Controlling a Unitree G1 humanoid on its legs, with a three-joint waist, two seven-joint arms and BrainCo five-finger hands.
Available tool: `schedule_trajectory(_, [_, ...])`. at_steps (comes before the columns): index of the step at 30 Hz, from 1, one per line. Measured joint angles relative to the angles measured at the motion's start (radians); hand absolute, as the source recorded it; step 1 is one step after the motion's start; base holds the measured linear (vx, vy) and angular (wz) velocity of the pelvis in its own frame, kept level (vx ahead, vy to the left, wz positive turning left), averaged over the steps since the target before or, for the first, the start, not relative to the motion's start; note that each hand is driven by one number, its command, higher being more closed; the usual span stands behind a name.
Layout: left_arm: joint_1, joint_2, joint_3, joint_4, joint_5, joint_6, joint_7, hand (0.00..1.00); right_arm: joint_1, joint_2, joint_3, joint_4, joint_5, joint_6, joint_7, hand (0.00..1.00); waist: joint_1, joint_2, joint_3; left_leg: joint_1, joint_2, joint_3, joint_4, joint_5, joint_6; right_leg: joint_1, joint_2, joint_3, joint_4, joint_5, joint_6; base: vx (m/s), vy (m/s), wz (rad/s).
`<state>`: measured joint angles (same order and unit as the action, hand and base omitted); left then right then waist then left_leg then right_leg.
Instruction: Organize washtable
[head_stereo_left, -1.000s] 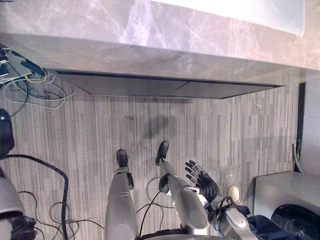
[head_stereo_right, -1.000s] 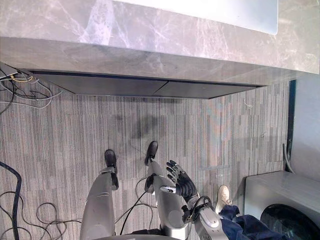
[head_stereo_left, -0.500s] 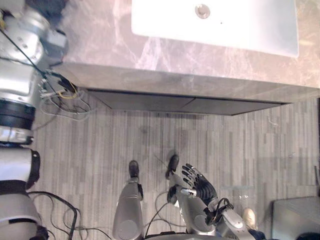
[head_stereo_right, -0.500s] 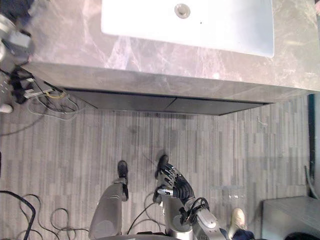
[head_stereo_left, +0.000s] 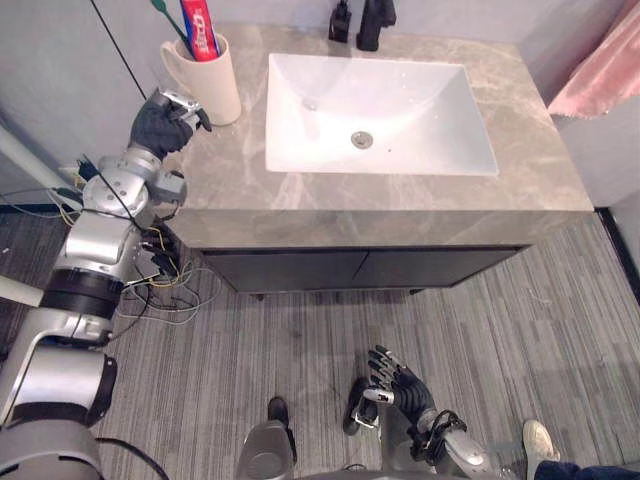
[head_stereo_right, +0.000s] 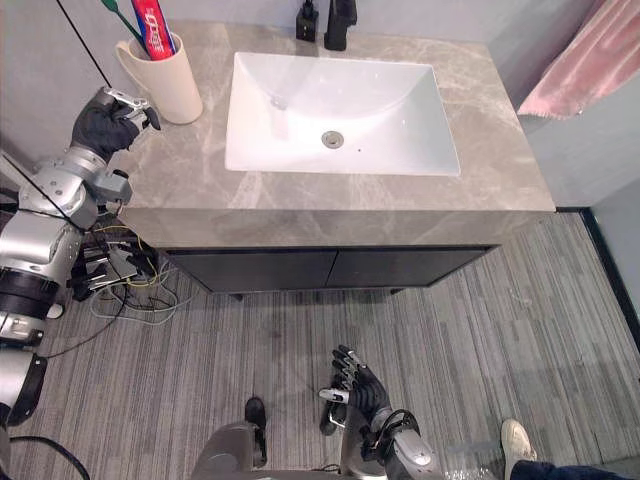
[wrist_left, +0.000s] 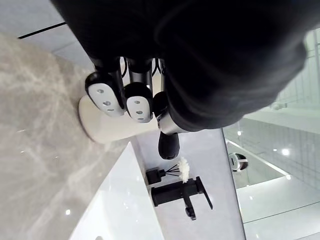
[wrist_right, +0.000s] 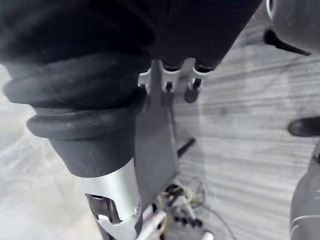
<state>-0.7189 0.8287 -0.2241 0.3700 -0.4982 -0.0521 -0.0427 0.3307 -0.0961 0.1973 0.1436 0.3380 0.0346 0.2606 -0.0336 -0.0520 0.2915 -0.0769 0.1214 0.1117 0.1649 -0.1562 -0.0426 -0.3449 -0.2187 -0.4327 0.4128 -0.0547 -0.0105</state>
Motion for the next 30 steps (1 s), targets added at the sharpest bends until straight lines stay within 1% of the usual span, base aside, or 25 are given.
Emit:
schedule_trajectory(1, [0.021, -0.006, -0.004, 0.001, 0.001, 0.005, -0.002, 1.00, -0.009, 0.014, -0.005, -0.001, 0.006, 0.003, 0.000, 0.00, 0.000, -0.018, -0.012, 0.003, 0.004, -0.014, -0.009, 0.010, -0.019, 0.017, 0.007, -0.003, -0.138, 0.025, 0.020, 0.27, -0.289, 0.36])
schedule_trajectory(2, [0.036, -0.017, -0.006, 0.002, 0.003, 0.010, -0.003, 1.00, -0.006, 0.030, -0.005, -0.001, 0.005, 0.005, 0.000, 0.00, -0.005, -0.032, -0.021, 0.003, 0.002, -0.033, 0.003, -0.003, -0.054, 0.048, -0.007, -0.005, -0.212, 0.089, 0.036, 0.31, -0.338, 0.36])
schedule_trajectory(3, [0.046, -0.031, -0.002, 0.002, 0.003, 0.010, -0.003, 1.00, -0.011, 0.029, -0.006, 0.003, 0.004, 0.007, -0.001, 0.00, -0.001, -0.018, -0.019, 0.004, 0.021, -0.045, 0.020, -0.017, -0.072, 0.053, -0.001, -0.020, -0.201, 0.106, 0.032, 0.30, -0.349, 0.34])
schedule_trajectory(4, [0.076, -0.047, -0.002, 0.002, 0.004, 0.014, -0.007, 1.00, -0.018, 0.022, -0.005, 0.012, 0.004, 0.014, -0.001, 0.00, 0.000, 0.024, -0.034, 0.008, 0.077, -0.060, 0.033, -0.033, -0.092, 0.066, 0.041, -0.054, -0.168, 0.054, 0.018, 0.26, -0.273, 0.18])
schedule_trajectory(5, [0.092, -0.050, -0.001, 0.002, 0.004, 0.014, -0.014, 1.00, -0.023, 0.021, -0.003, 0.015, 0.005, 0.014, -0.001, 0.00, 0.003, 0.036, -0.041, 0.013, 0.104, -0.069, 0.049, -0.032, -0.093, 0.079, 0.066, -0.067, -0.150, 0.020, 0.010, 0.39, -0.375, 0.13])
schedule_trajectory(6, [0.105, -0.051, 0.001, 0.000, 0.003, 0.014, -0.020, 1.00, -0.030, 0.018, -0.002, 0.018, 0.005, 0.014, -0.001, 0.00, 0.010, 0.037, -0.041, 0.001, 0.140, -0.084, 0.130, -0.031, -0.092, 0.117, 0.102, -0.083, -0.152, -0.007, -0.001, 0.34, -0.307, 0.06])
schedule_trajectory(7, [0.110, -0.054, 0.001, 0.000, 0.003, 0.015, -0.020, 1.00, -0.032, 0.015, -0.002, 0.017, 0.005, 0.014, -0.001, 0.00, 0.015, 0.037, -0.041, -0.018, 0.155, -0.090, 0.194, -0.030, -0.090, 0.141, 0.118, -0.087, -0.164, -0.013, -0.006, 0.43, -0.422, 0.04])
schedule_trajectory(8, [0.111, -0.075, 0.002, -0.001, 0.001, 0.018, -0.021, 1.00, -0.037, 0.001, -0.009, 0.019, 0.008, 0.012, -0.010, 0.00, 0.029, 0.031, -0.041, -0.097, 0.162, -0.113, 0.359, -0.043, -0.093, 0.200, 0.142, -0.090, -0.215, -0.020, -0.015, 0.33, -0.313, 0.07])
schedule_trajectory(9, [0.111, -0.087, 0.002, -0.003, -0.001, 0.019, -0.021, 1.00, -0.042, -0.018, -0.029, 0.019, 0.014, 0.012, -0.024, 0.00, 0.041, 0.024, -0.041, -0.144, 0.136, -0.116, 0.398, -0.058, -0.096, 0.236, 0.143, -0.091, -0.247, -0.020, -0.015, 0.26, -0.246, 0.09])
schedule_trajectory(11, [0.112, -0.088, 0.003, -0.005, -0.002, 0.019, -0.021, 1.00, -0.046, -0.034, -0.044, 0.020, 0.015, 0.012, -0.039, 0.00, 0.054, 0.019, -0.040, -0.179, 0.108, -0.103, 0.380, -0.064, -0.085, 0.268, 0.142, -0.090, -0.275, -0.020, -0.015, 0.16, -0.068, 0.02])
schedule_trajectory(13, [0.113, -0.087, 0.025, -0.012, -0.003, 0.019, -0.020, 1.00, -0.061, -0.041, -0.045, 0.040, 0.015, 0.011, -0.055, 0.00, 0.084, -0.002, -0.041, -0.215, 0.058, -0.083, 0.251, -0.054, -0.084, 0.305, 0.132, -0.086, -0.300, -0.020, -0.014, 0.23, -0.020, -0.22])
schedule_trajectory(14, [0.113, -0.086, 0.035, -0.025, -0.004, 0.019, -0.022, 1.00, -0.058, -0.039, -0.041, 0.039, 0.015, 0.010, -0.062, 0.00, 0.098, -0.004, -0.044, -0.218, 0.034, -0.081, 0.144, 0.018, -0.070, 0.314, 0.135, -0.082, -0.298, -0.023, -0.003, 0.21, 0.058, -0.35])
schedule_trajectory(15, [0.113, -0.085, 0.035, -0.035, -0.003, 0.019, -0.022, 1.00, -0.054, -0.039, -0.040, 0.039, 0.015, 0.010, -0.063, 0.00, 0.102, 0.002, -0.048, -0.222, 0.034, -0.081, 0.112, 0.101, -0.068, 0.323, 0.146, -0.079, -0.300, -0.029, 0.008, 0.23, 0.082, -0.32])
schedule_trajectory(16, [0.113, -0.075, 0.034, -0.049, -0.003, 0.019, -0.024, 1.00, -0.043, -0.034, -0.040, 0.056, 0.014, 0.013, -0.066, 0.00, 0.102, 0.006, -0.061, -0.224, 0.044, -0.071, 0.098, 0.150, -0.049, 0.345, 0.171, -0.072, -0.309, -0.048, 0.038, 0.30, 0.136, 0.04])
schedule_trajectory(17, [0.107, -0.069, 0.034, -0.049, -0.003, 0.018, -0.023, 1.00, -0.027, -0.002, -0.040, 0.070, 0.014, 0.013, -0.068, 0.00, 0.074, -0.036, -0.085, -0.217, 0.019, -0.082, 0.051, 0.165, -0.045, 0.335, 0.153, -0.084, -0.310, -0.048, 0.042, 0.21, 0.098, 0.18])
schedule_trajectory(19, [0.112, -0.067, 0.029, -0.047, -0.003, 0.023, -0.023, 1.00, 0.008, 0.023, -0.029, 0.067, 0.015, 0.013, -0.068, 0.00, 0.071, -0.072, -0.105, -0.195, -0.003, -0.077, -0.025, 0.192, -0.037, 0.322, 0.132, -0.082, -0.313, -0.049, 0.043, 0.24, 0.089, 0.25])
schedule_trajectory(21, [0.118, -0.065, 0.024, -0.047, -0.003, 0.027, -0.021, 1.00, 0.022, 0.033, -0.014, 0.073, 0.014, 0.019, -0.065, 0.00, 0.078, -0.073, -0.106, -0.155, -0.025, -0.073, -0.075, 0.203, -0.023, 0.342, 0.112, -0.077, -0.317, -0.048, 0.043, 0.20, 0.077, 0.16])
schedule_trajectory(25, [0.174, -0.054, 0.041, -0.058, -0.002, 0.027, -0.023, 1.00, 0.048, 0.031, 0.005, 0.078, 0.005, 0.023, -0.061, 0.00, 0.079, -0.073, -0.108, -0.097, -0.032, -0.068, -0.108, 0.203, -0.023, 0.387, 0.110, -0.054, -0.333, -0.044, 0.049, 0.07, 0.011, 0.02])
schedule_trajectory(30, [0.309, -0.066, 0.061, -0.168, 0.001, 0.018, -0.052, 1.00, 0.036, 0.032, 0.011, 0.078, 0.002, 0.025, -0.055, 0.00, 0.080, -0.071, -0.117, -0.088, -0.028, -0.059, -0.142, 0.220, -0.038, 0.388, 0.127, -0.031, -0.367, -0.044, 0.050, -0.02, -0.025, -0.07])
